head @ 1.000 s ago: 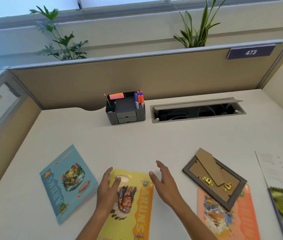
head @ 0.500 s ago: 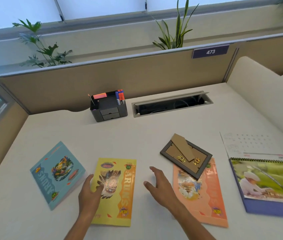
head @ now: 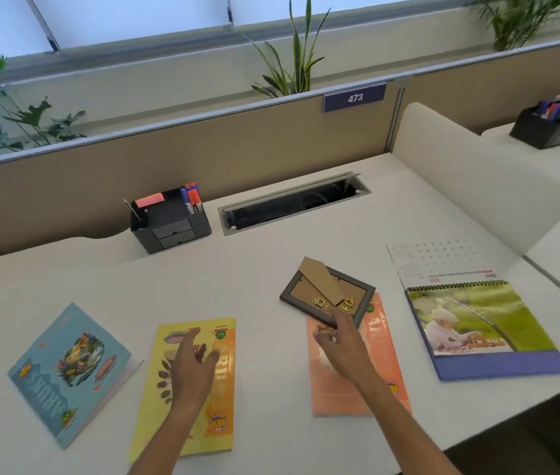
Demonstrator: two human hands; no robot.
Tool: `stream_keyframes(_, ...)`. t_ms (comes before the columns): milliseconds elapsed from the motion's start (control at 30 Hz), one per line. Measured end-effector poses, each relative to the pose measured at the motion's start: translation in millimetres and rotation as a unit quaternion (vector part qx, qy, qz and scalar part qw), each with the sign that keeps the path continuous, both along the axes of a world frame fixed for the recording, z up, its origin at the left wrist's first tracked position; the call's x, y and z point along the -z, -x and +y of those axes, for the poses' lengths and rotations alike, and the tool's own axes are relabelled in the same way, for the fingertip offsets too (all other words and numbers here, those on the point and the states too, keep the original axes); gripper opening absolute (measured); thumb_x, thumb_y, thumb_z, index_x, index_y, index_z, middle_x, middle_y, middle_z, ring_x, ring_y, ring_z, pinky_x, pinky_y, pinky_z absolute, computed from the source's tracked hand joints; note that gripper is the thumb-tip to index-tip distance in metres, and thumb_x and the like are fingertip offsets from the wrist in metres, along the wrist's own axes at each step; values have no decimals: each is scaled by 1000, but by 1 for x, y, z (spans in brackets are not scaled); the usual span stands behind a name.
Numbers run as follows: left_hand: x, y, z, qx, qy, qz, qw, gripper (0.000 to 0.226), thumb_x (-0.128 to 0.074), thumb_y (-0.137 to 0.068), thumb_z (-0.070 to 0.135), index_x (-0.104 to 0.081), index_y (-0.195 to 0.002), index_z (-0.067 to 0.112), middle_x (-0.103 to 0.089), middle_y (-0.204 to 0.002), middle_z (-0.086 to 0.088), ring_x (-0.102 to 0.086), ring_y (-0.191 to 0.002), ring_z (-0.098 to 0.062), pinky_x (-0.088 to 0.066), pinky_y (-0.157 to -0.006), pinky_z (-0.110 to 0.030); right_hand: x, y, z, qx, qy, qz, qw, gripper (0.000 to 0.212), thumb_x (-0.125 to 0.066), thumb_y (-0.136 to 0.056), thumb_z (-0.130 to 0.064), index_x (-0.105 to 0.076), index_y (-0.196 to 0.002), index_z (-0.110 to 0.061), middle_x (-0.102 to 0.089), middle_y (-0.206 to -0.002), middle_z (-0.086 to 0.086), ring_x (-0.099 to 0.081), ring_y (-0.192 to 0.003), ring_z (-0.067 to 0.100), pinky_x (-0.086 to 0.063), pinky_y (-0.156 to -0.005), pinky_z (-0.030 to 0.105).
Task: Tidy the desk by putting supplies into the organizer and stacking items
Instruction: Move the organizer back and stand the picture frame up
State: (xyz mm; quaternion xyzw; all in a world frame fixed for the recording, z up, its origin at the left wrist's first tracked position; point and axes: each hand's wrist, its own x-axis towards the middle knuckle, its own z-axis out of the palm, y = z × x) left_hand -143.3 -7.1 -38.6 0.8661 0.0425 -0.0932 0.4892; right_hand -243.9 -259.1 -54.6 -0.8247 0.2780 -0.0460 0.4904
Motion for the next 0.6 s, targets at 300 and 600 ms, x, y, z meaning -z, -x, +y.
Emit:
stream_keyframes(300,0,-11,-99,215,-30,-50,975,59,-65,-85,10,-42,-139,18,-41,-146,1,-36,-135,-17,-27,-107,-24,-5,0,-69,84,87,28,992,51,-61,-87,-23,-42,-133,-16,-46,-128,6,-48,-118,25,-40,-84,31)
stream_keyframes(600,18,-35,-164,397,-152,-169,889,61,-57,-90,13,-32,-145,13,-31,-151,-3,-25,-141,-18,-21,-116,-26,1,-23,-110,93,109,73,987,63,-58,-87,-25,-32,-144,-12,-34,-147,10,-39,-131,25,-37,-103,35)
